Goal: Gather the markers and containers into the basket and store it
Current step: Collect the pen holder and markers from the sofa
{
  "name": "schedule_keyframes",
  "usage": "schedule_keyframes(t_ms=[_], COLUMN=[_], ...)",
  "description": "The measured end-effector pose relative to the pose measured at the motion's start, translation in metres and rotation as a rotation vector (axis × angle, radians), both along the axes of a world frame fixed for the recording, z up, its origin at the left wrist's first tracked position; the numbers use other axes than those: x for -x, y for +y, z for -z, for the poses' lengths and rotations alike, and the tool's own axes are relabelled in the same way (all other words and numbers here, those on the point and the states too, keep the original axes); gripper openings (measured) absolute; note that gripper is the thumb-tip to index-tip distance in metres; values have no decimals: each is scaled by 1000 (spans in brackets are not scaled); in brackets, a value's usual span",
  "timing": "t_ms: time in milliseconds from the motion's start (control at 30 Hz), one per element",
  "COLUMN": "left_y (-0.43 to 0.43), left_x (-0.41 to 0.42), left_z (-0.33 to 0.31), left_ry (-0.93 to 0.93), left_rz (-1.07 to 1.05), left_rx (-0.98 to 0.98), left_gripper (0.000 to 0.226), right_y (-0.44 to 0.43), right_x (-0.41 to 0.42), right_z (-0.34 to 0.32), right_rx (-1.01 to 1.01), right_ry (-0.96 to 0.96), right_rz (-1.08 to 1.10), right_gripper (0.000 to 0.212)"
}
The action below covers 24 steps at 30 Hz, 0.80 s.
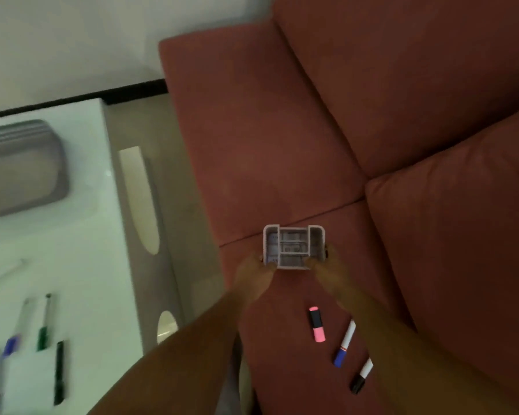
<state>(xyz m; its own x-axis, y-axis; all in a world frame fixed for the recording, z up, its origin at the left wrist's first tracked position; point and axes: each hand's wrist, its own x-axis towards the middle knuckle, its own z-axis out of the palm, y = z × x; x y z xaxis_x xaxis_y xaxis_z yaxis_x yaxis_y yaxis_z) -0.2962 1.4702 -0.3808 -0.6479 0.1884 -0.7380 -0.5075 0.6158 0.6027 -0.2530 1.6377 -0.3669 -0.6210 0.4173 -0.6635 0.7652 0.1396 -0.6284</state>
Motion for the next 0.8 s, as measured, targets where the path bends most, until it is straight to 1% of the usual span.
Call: schedule_keyframes(t_ms=[67, 100, 167, 267, 333, 467, 533, 600, 667, 800], left_y=[-39, -60, -100, -165, -203, -265, -286, -303, -316, -338], left_x=[-24, -39, -67, -110, -135, -182, -200, -213, -219, -221], left_z=[-17, -26, -37, -34, -30, -17, -7, 5, 19, 50], left_ry=[6, 24, 50, 51, 51, 56, 19, -13, -37, -91], left_rz=[-223, -326, -494, -689, -771, -938, -1034, -1121, -1172, -1221], left_rx=[-36, -31, 26, 98, 158, 262, 268, 281, 303, 325], left_gripper=[15, 14, 19, 11, 10, 16, 17, 15, 13, 14], right_y=[-38, -58, -99, -162, -202, -279, -313, -344, -367, -401], right_x=[-2, -4, -9, -21, -28, -46, -54, -60, -62, -58], right_z=[-10, -12, -25, -39, -38, -18, -3, 14, 31, 58], right_rx=[41, 54, 104, 164, 184, 193, 192, 190, 168, 138], right_ry=[29, 42, 76, 87, 73, 17, -3, -21, -13, -40], right_rz=[-128, -202, -336, -549, -675, -868, -945, -1009, -1059, -1152], right_gripper=[31, 33, 34, 36, 38, 42, 43, 39, 35, 35])
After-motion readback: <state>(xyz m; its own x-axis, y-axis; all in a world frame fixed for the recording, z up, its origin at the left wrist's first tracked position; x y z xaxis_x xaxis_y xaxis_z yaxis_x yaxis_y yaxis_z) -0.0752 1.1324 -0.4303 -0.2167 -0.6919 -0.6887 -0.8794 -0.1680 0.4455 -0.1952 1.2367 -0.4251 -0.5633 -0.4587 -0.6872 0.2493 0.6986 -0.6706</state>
